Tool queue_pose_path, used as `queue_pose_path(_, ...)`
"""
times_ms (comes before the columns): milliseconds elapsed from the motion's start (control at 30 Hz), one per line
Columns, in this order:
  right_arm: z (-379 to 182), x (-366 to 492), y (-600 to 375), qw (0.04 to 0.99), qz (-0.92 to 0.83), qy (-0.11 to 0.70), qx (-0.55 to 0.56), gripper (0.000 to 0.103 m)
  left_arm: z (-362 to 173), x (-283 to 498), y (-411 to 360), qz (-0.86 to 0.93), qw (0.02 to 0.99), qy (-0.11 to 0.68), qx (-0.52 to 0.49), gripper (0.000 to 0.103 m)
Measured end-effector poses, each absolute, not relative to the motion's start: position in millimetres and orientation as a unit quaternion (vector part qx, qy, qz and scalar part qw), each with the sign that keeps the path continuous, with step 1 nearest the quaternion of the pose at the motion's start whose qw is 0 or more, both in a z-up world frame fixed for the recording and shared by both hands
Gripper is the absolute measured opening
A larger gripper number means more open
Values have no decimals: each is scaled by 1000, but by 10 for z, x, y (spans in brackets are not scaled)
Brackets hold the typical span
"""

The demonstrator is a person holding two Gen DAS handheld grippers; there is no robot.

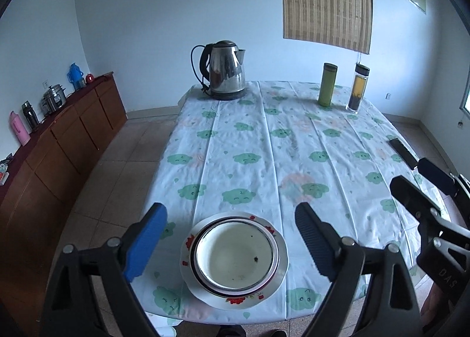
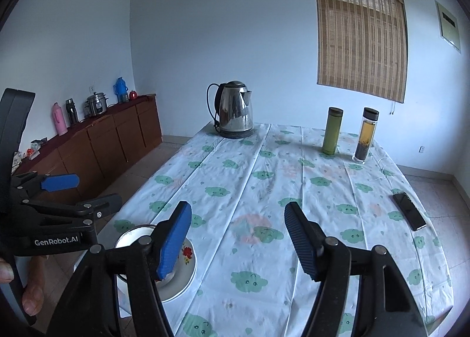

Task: Organize plates and bowls

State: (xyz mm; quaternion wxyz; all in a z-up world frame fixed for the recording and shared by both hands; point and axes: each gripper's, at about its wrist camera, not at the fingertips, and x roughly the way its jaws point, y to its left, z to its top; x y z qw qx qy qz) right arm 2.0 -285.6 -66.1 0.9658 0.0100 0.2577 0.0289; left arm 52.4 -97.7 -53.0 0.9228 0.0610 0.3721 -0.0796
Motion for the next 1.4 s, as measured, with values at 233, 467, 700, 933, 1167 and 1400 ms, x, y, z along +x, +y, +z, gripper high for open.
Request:
queue_pose_path(233, -623, -33, -2844, 967, 30, 254, 10, 68, -521, 505, -970, -78, 923, 372, 62, 91)
queue_pose_path(467, -596, -47, -2837, 967, 30, 251, 11, 68, -536, 491, -998, -87, 921, 375, 57, 91)
queue_pose_path(700, -596, -49, -2868, 967, 28, 252, 14, 68, -527, 488, -1029, -88, 921, 376, 57, 91)
queue_pose_path(933, -607, -41, -2870, 966, 30, 256, 13, 68, -531, 499, -1028, -83, 920, 380, 54, 91)
queue_pose_path(1167, -619, -21, -2830, 966, 36, 258, 9, 68, -542, 513, -993, -79, 919, 383, 51, 91)
queue_pose_path(1400, -607, -11, -2840, 966, 36, 255, 8, 68, -539, 525, -988, -79, 919, 383, 52, 91)
